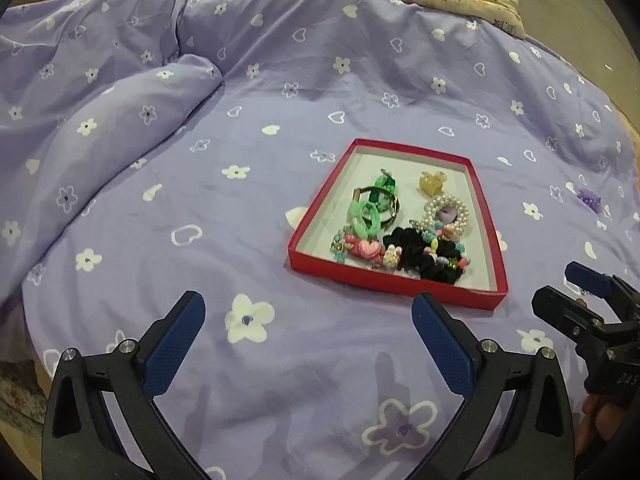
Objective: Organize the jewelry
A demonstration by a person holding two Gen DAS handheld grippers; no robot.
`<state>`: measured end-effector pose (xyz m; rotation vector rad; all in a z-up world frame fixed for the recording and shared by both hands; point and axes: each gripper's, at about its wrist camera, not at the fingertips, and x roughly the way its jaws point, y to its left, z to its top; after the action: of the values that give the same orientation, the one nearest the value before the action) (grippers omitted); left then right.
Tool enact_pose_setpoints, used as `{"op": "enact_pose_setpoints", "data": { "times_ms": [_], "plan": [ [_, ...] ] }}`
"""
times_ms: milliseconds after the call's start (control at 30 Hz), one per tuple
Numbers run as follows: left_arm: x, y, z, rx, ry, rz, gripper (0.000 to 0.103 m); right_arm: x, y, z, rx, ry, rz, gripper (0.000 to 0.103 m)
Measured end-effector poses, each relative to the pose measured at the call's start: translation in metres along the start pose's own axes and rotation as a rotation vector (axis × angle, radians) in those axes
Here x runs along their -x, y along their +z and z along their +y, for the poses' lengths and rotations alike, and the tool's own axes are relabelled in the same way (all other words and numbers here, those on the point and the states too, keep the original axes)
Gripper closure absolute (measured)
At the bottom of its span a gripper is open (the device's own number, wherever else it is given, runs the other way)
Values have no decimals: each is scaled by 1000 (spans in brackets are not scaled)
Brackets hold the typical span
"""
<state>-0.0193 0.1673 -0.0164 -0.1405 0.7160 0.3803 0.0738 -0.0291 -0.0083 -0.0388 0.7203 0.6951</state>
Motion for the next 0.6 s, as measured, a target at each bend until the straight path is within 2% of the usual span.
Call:
{"op": "enact_pose_setpoints", "data": {
  "times_ms": [267,600],
  "plan": [
    [2,0,-4,-23,12,17,0,-3,-4,-1,-10,1,34,0],
    [10,-2,-9,-30,15,10,0,3,-8,-7,-27,-24,16,0]
  ]
}}
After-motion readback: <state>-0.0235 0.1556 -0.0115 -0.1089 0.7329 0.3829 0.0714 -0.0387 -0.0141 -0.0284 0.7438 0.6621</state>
